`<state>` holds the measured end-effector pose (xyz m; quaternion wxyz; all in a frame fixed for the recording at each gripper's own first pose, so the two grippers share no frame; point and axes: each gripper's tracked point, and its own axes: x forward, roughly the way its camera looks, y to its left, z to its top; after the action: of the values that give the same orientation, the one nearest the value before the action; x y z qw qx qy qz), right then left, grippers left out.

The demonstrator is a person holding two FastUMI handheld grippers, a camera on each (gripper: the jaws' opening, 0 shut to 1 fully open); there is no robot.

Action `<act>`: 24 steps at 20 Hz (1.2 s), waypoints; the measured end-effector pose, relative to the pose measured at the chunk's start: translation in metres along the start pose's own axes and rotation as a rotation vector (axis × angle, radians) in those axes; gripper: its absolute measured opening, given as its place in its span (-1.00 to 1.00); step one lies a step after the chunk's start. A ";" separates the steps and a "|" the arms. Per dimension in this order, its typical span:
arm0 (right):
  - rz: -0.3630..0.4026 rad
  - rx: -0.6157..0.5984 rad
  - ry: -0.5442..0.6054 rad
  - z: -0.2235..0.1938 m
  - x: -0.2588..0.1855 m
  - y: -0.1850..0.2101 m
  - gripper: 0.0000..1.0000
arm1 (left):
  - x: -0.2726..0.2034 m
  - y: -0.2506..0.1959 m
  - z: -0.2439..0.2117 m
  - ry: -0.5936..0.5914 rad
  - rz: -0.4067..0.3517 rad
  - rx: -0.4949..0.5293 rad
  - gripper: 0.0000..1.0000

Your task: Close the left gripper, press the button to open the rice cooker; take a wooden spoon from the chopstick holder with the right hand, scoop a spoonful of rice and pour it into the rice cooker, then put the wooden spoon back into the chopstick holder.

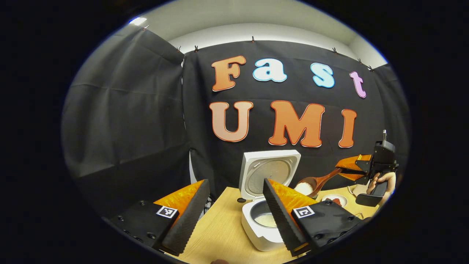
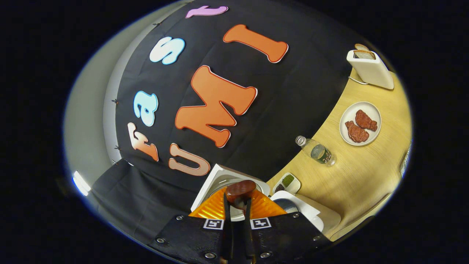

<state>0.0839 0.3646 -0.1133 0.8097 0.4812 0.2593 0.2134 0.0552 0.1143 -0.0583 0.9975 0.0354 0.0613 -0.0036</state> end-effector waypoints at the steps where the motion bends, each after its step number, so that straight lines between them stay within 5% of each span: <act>1: -0.004 -0.011 -0.006 0.000 0.000 0.000 -0.76 | 0.001 0.001 -0.001 0.001 -0.002 0.000 0.96; 24: 0.005 -0.377 -0.073 -0.016 0.006 0.037 -0.77 | 0.016 0.024 -0.002 0.004 -0.021 -0.021 0.94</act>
<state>0.0752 0.3956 -0.0881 0.8939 0.3290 0.1839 0.2428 0.0716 0.1381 -0.0602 0.9976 0.0244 0.0637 -0.0134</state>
